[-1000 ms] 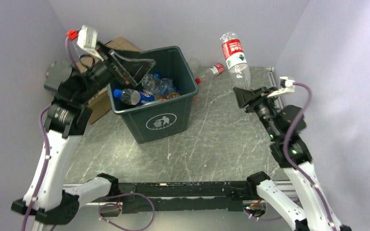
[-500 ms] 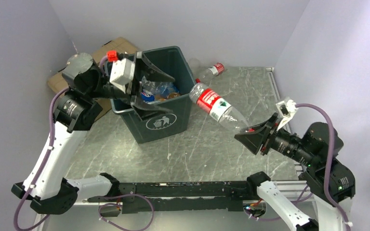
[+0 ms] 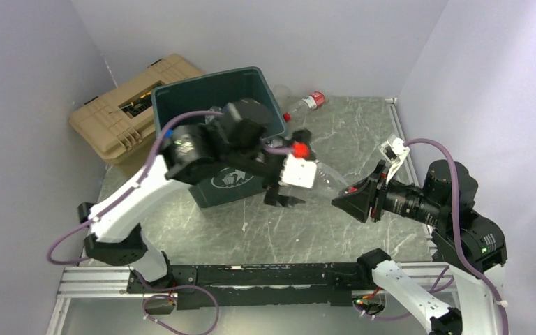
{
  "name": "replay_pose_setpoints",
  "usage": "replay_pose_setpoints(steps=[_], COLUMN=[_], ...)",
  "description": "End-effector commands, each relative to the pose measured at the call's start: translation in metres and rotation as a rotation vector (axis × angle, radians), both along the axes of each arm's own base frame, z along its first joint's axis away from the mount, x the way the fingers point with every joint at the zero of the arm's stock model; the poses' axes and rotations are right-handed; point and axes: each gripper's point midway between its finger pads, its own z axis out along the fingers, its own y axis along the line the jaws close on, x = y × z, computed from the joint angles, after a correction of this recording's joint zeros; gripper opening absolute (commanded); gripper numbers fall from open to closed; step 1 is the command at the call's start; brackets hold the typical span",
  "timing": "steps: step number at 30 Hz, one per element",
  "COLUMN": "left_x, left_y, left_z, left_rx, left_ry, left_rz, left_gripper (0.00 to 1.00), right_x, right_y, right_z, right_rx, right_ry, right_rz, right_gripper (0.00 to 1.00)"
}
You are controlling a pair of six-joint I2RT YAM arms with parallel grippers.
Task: Put the plastic bottles in the bin
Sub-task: Pick up the plastic bottle from the corner of the board.
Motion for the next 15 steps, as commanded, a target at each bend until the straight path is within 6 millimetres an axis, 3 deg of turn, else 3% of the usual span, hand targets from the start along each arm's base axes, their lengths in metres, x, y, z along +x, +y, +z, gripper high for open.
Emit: replay_pose_setpoints(steps=[1,6,12,15], left_x=[0.034,0.046,0.056,0.053], left_y=[0.002,-0.009,-0.014,-0.017], left_z=[-0.057,-0.074,-0.073,-0.068], left_rx=[0.256,0.316,0.307,0.281], left_ry=[-0.222,-0.297,-0.331,-0.315], left_rz=[0.155,0.195,0.235,0.228], left_gripper=[0.99,0.99,0.99,0.92], right_x=[-0.012,-0.016,-0.018,-0.018], right_y=[-0.003,-0.003,-0.001,-0.001], right_z=[0.014,0.017,0.015,0.014], right_rx=[0.014,0.025,0.032,0.034], right_ry=[-0.067,-0.075,-0.076,-0.077], right_rz=[0.022,0.036,0.048,0.050], right_gripper=[0.00,0.00,0.00,0.00])
